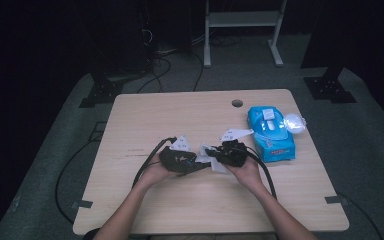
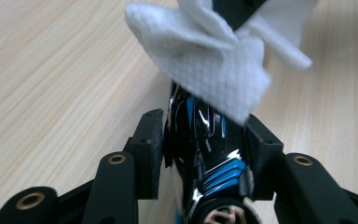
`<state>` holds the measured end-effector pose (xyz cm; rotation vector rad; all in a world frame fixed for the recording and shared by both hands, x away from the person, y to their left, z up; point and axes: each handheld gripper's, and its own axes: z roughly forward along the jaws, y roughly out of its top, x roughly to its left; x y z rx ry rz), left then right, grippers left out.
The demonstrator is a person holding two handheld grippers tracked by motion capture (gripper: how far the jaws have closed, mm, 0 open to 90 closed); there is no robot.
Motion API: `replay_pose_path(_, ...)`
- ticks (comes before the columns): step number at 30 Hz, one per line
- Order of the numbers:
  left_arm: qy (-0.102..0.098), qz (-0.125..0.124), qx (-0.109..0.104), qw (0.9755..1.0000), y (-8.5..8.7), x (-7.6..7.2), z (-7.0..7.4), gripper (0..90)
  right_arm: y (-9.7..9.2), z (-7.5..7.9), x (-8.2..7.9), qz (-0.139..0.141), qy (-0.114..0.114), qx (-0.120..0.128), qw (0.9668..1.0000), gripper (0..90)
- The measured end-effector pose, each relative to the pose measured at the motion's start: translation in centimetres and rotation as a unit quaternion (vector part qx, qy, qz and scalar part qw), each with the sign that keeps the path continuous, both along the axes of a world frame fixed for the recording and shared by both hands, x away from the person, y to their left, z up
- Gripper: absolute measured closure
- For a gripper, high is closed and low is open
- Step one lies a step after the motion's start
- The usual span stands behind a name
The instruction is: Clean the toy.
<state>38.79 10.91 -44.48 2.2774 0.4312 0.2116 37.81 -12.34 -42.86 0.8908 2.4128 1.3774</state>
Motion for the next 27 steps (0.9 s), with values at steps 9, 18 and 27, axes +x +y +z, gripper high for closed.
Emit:
replay_pose_path(9, 0.002, -0.005, 0.012, 0.9999, -0.1, -0.1, 0.3, 56.2, -1.6, -0.3, 0.1, -0.024, 0.003, -0.005, 0.9997, 82.0)
replay_pose_path(18, -0.004, -0.010, 0.023, 0.9997, -1.3, 0.3, 0.2, 55.9, -1.2, -0.4, -0.2, -0.012, -0.001, 0.006, 0.9999, 81.9)
replay_pose_path(27, -0.008, -0.011, 0.021, 0.9997, -1.1, 0.0, 0.2, 56.8, -2.2, -1.3, -0.4, -0.018, 0.018, 0.021, 0.9995, 81.9)
